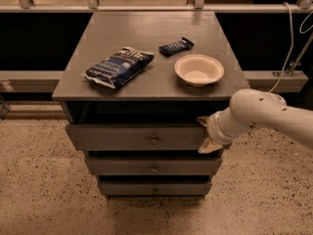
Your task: Open top drawer
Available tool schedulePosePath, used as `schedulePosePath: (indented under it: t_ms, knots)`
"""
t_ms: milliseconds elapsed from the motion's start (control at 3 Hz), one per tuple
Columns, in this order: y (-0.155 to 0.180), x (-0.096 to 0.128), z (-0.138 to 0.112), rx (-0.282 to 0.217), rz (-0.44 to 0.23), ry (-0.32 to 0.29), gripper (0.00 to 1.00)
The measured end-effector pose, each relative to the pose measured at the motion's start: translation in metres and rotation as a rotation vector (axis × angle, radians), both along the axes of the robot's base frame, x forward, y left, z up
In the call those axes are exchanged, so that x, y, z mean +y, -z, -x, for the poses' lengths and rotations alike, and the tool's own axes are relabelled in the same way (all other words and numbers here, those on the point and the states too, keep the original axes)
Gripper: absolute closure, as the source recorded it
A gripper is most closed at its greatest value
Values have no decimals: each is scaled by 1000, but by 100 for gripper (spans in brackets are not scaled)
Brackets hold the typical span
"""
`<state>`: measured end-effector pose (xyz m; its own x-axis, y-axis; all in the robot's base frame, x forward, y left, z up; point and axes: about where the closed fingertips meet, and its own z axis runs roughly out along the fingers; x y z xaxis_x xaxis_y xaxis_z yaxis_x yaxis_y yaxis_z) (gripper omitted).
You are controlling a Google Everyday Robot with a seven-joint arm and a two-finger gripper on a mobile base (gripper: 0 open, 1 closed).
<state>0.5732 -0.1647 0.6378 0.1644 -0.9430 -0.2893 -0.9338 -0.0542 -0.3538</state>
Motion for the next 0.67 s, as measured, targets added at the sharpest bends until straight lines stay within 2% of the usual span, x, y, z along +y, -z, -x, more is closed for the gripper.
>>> schedulePosePath:
  t_ms: [667]
  knots:
    - [-7,3,35,21,-51,-9,31]
